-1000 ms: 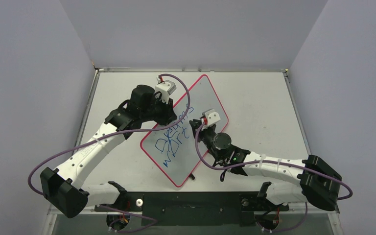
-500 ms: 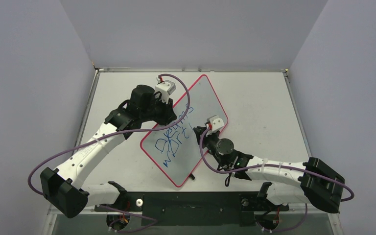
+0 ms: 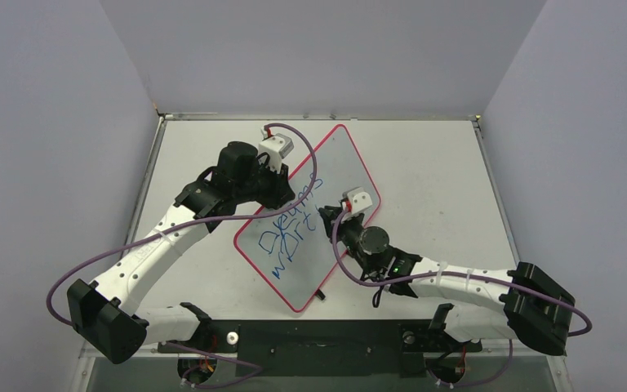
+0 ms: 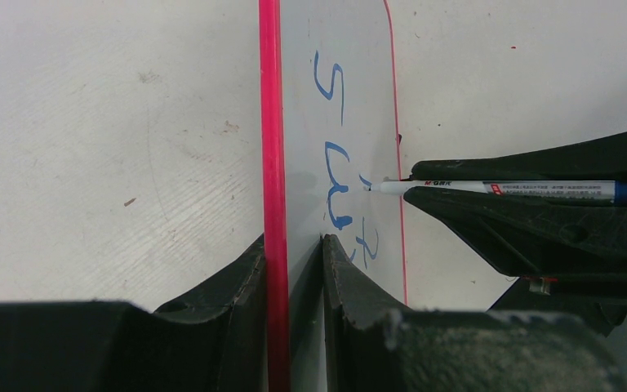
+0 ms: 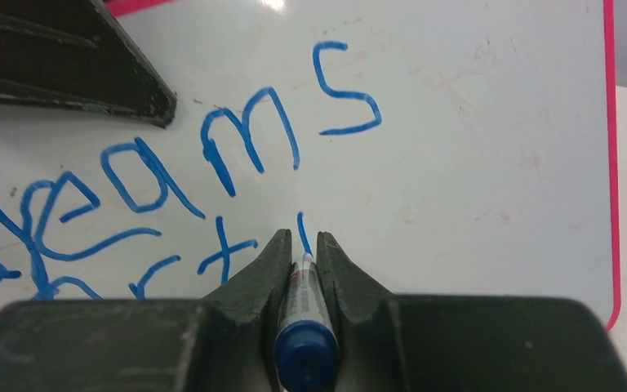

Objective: Write a sentence on the whiteboard

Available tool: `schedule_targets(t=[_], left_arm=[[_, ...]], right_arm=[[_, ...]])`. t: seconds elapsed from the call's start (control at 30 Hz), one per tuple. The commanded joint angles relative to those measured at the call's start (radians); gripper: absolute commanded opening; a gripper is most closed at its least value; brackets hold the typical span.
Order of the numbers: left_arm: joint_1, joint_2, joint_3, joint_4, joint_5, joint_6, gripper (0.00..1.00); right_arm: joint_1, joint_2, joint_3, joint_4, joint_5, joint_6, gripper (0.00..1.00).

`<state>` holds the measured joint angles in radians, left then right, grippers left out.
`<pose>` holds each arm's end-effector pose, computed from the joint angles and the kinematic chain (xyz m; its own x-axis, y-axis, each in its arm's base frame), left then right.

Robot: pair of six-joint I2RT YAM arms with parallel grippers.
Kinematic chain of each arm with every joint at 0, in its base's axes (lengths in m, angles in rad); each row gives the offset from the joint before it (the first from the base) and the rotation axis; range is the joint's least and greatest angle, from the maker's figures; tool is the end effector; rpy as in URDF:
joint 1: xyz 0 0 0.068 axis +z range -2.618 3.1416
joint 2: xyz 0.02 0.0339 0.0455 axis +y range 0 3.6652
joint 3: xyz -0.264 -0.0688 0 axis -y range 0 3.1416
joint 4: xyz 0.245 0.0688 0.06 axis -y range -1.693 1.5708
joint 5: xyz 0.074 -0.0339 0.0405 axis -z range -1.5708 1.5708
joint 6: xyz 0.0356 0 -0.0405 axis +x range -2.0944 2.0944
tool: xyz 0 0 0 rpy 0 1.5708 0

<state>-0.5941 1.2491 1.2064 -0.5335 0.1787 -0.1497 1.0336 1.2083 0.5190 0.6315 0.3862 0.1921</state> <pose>0.2246 -0.1593 0.3540 -0.5470 0.1924 -0.8147 0.5995 0.7693 -0.2208 0.1448 0.2169 0.2446 -0.1442 0.1035 -0.9841 -0.5867 0.7919 0.1692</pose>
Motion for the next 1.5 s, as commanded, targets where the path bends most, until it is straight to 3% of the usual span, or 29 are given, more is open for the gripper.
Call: schedule_targets(t=[0.0, 0.73, 1.47], left_arm=[[0.005, -0.029, 0.010, 0.100, -0.094, 0.098, 0.00], [0.005, -0.032, 0.010, 0.099, -0.096, 0.099, 0.00], [0.004, -0.039, 0.010, 0.100, -0.095, 0.099, 0.00]], right_arm=[[-0.005, 0.013, 0.065, 0.023, -0.021, -0.018, 0.00], [-0.073, 0.048, 0.087, 0.022, -0.035, -0.027, 0.00], [-0.072, -0.055, 0.010, -0.029, -0.015, 0.014, 0.00]])
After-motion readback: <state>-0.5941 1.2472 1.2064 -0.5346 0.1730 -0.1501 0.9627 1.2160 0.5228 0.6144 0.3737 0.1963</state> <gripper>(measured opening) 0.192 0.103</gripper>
